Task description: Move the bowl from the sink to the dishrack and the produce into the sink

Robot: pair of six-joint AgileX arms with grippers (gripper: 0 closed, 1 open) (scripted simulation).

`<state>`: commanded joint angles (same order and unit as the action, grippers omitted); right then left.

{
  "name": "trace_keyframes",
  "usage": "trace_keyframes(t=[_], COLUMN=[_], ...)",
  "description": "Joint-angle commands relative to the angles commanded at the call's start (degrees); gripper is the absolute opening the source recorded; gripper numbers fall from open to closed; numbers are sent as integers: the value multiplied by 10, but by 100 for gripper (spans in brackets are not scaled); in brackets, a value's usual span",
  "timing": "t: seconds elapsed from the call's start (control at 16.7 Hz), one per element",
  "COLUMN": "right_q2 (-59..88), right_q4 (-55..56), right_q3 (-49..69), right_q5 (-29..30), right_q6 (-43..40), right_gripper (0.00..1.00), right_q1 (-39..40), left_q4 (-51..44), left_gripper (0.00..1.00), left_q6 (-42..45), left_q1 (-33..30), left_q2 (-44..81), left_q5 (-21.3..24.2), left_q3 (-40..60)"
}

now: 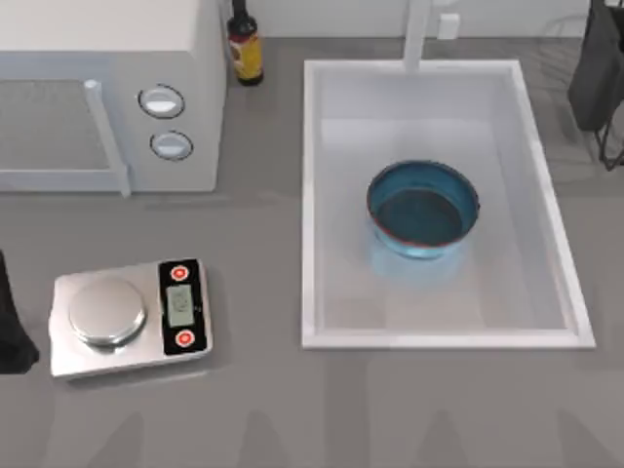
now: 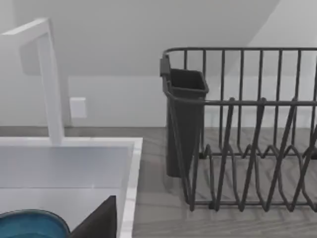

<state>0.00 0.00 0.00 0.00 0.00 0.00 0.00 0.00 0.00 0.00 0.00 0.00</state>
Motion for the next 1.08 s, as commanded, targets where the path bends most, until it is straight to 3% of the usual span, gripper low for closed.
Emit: trace_keyframes(t=[0.24,0.48,1.08], right_q2=[13,111,692], right_q4=[-3,-39,-262], right_q3=[13,109,603], right_q5=[-1,4,34], right_q6=[-2,1,63], right_gripper=[100,100,100], right_q1=[4,18,94], left_q4=[0,0,0], left_gripper=[100,100,100], left_q6=[0,0,0], left_q1=[0,0,0], left_q2=[0,0,0], left_q5=[0,0,0], left_q3=[0,0,0])
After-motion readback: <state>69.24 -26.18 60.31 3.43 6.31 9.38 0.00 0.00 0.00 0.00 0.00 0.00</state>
